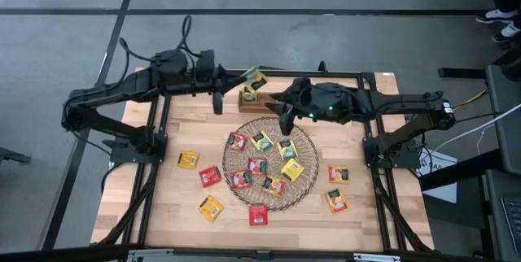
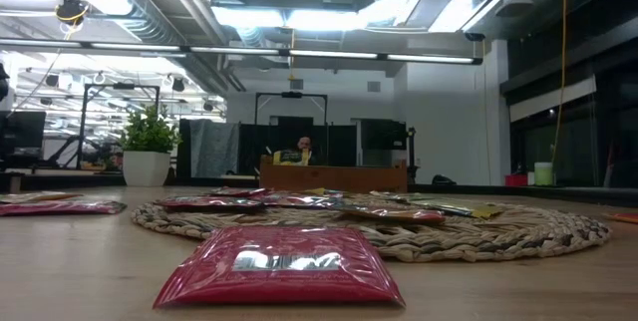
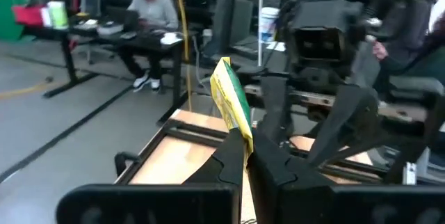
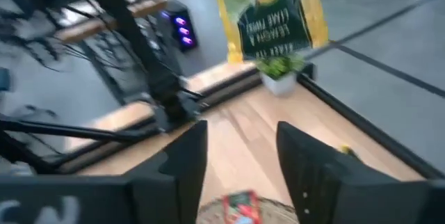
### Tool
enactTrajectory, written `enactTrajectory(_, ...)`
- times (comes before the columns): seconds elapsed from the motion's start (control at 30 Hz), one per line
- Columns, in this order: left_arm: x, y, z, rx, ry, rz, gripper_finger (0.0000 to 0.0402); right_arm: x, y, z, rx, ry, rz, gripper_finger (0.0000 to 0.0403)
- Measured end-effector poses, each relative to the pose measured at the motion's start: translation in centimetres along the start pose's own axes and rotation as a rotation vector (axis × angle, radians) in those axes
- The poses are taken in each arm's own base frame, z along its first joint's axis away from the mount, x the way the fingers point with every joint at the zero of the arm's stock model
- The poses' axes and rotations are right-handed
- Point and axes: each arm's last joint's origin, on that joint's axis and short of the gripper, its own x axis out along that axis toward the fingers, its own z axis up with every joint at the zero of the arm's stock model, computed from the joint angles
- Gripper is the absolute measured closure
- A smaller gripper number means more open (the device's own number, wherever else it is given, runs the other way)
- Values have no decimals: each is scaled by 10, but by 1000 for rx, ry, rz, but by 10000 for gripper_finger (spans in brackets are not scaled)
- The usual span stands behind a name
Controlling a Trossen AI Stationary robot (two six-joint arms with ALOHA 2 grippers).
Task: Pick & Place Tea
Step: Put the yellow tea bag into the left of the wooden organizer
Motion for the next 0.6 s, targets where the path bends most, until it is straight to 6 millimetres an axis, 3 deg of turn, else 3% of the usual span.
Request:
enactTrajectory(0.27, -21, -5, 14, 56, -92, -136, 397, 2, 0, 17, 47, -100, 162, 165)
enactTrajectory(0.43, -31, -8, 24, 66, -173, -233, 397, 1, 1, 26, 41, -181, 197, 162)
enactTrajectory(0.6, -29, -9, 24, 69, -183, -267, 395, -1, 4, 33, 20, -264, 228, 165)
